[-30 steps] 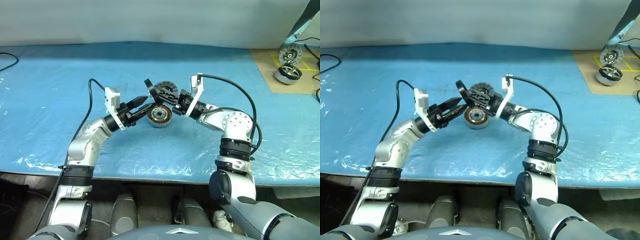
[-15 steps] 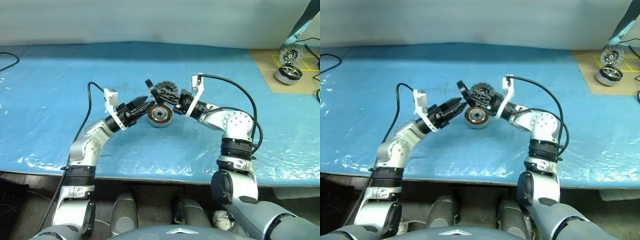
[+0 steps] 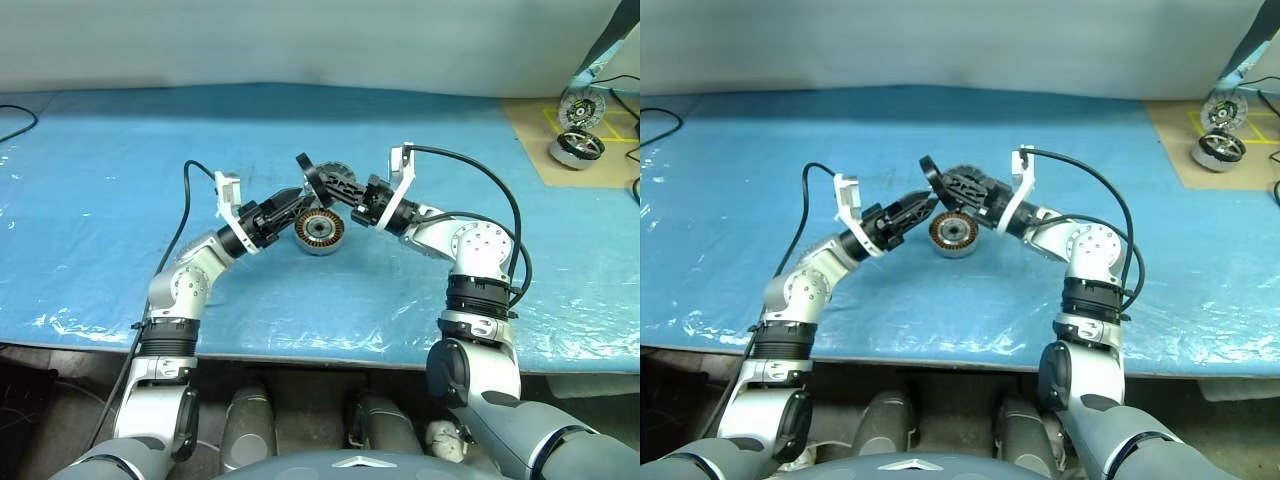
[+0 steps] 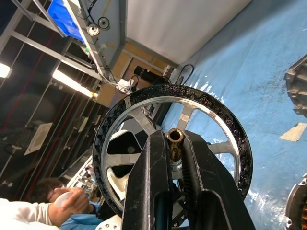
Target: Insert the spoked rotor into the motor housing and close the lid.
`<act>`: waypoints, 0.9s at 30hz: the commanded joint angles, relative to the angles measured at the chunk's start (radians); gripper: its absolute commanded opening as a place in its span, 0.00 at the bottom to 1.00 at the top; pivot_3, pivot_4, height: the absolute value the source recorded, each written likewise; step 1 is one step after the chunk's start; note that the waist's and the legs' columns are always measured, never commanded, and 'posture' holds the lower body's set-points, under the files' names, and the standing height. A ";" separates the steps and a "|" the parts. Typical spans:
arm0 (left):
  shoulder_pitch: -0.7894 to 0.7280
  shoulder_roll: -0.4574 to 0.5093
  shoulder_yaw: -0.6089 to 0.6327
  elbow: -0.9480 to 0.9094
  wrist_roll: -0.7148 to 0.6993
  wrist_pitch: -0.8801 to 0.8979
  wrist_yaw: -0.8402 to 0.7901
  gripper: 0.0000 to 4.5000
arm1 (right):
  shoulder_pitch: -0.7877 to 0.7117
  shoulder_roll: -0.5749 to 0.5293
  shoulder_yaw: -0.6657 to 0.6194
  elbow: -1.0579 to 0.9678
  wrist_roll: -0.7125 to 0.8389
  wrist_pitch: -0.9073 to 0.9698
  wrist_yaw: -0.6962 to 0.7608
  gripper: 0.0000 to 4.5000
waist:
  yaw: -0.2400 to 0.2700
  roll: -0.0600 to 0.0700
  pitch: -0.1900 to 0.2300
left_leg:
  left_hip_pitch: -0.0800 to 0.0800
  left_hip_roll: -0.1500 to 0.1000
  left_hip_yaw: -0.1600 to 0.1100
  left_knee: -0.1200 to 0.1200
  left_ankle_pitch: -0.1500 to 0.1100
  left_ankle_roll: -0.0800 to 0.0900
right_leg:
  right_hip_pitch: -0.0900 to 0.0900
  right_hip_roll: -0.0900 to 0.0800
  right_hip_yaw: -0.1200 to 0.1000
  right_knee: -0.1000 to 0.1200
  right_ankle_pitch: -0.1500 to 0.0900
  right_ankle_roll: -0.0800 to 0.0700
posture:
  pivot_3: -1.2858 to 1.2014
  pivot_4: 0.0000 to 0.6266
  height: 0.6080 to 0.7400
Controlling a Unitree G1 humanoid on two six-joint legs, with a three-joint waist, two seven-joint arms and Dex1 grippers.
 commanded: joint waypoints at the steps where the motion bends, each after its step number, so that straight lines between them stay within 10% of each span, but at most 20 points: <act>1: -0.026 0.015 0.012 -0.032 -0.031 0.015 -0.026 0.65 | -0.009 0.007 0.034 -0.007 0.035 0.017 -0.001 0.00 | 0.000 0.000 0.000 | 0.000 0.000 0.000 0.000 0.000 0.000 | 0.000 0.000 0.000 0.000 0.000 0.000 | 0.52 0.24 1.00; 27: -0.058 -0.069 -0.023 0.009 0.013 -0.032 -0.032 0.61 | -0.019 -0.014 0.062 0.012 0.042 0.023 0.000 0.00 | 0.002 0.000 0.000 | 0.000 0.000 0.000 0.000 0.000 0.000 | 0.000 0.000 0.000 0.000 0.000 0.000 | 0.52 0.24 1.00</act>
